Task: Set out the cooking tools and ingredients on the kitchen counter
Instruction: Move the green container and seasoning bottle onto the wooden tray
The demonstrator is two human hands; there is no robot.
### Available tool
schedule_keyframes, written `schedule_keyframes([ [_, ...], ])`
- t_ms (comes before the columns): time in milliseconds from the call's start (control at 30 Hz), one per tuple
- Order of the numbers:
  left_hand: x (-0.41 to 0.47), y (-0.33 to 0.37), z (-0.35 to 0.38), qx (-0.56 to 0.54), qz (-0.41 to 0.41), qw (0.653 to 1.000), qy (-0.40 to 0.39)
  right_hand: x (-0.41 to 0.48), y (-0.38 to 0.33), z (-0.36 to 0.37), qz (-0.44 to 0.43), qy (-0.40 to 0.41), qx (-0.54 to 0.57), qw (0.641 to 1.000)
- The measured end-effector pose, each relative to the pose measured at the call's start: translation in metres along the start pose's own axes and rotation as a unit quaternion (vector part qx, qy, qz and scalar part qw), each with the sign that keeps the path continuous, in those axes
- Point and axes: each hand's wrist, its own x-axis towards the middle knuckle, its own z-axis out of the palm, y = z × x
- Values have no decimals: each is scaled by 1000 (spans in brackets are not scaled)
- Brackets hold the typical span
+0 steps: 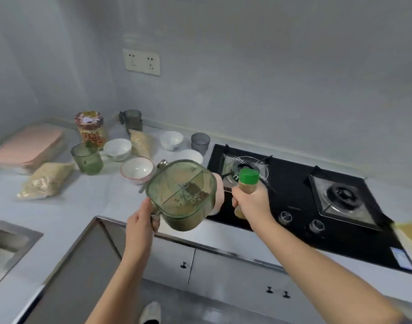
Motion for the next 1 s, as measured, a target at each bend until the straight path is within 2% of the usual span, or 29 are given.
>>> schedule_keyframes([
  [300, -49, 20, 133, 15, 45, 988, -144, -12, 33, -145, 28, 118, 34, 992],
  [467, -60, 16, 207, 4, 22, 981, -195, 2, 48, -210, 38, 163, 26, 986],
  [633, -63, 7, 299, 40, 32, 966, -255, 34, 69, -284, 43, 205, 36, 977],
  [867, -81, 14, 442, 28, 29, 945, -325, 73, 83, -412, 28, 291, 13, 956],
  [1000, -104, 15, 511, 33, 24, 930, -366, 72, 103, -487, 54, 357, 14, 932],
])
